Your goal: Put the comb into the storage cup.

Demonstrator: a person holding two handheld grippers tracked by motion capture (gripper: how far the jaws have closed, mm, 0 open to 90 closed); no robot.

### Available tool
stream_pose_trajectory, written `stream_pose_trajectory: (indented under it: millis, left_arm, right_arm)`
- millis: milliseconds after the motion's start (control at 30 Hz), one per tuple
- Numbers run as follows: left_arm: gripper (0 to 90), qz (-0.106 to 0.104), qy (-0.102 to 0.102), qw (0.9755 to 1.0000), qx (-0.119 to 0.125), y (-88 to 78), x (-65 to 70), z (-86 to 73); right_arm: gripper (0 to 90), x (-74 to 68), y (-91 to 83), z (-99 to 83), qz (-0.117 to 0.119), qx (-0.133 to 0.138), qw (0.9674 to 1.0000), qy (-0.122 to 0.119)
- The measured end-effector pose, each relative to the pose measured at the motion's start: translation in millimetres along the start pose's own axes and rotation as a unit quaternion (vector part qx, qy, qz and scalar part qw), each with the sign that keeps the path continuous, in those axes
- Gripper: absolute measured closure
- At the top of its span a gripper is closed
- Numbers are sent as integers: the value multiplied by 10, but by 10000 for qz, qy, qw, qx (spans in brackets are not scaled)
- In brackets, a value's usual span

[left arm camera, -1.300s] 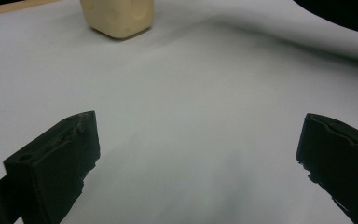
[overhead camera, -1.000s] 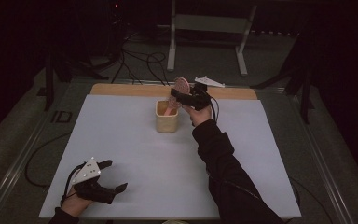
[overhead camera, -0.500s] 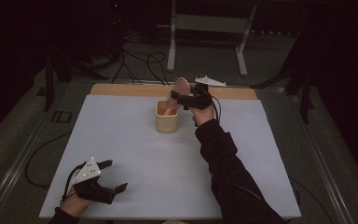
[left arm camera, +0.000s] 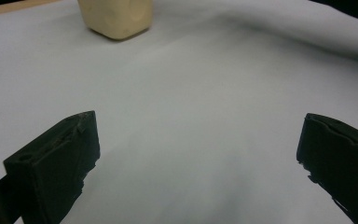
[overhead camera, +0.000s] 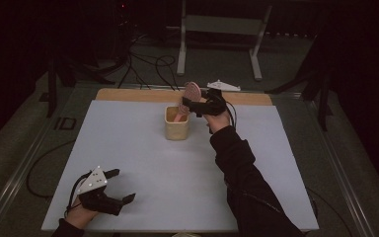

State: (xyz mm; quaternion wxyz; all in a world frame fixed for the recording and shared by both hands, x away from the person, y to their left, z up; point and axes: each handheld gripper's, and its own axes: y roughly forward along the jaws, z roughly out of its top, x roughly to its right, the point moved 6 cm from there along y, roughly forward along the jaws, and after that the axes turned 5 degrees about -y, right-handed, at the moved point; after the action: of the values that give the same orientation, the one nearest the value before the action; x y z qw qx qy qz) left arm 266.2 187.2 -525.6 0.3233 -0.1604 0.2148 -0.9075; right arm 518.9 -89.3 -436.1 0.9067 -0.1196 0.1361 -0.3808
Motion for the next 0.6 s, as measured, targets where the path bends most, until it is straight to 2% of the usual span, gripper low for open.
stream_pose_trajectory:
  millis: [300,600]
  left_arm:
    - [1,-14,-24,10000,-5,2,-2,-10]
    - [1,-8,-19,10000,11,-3,7,2]
  right_arm:
    - [98,49,-112,-11,-103,-150,9996,-238]
    - [99,55,-232,-64,-70,-242,9994,-244]
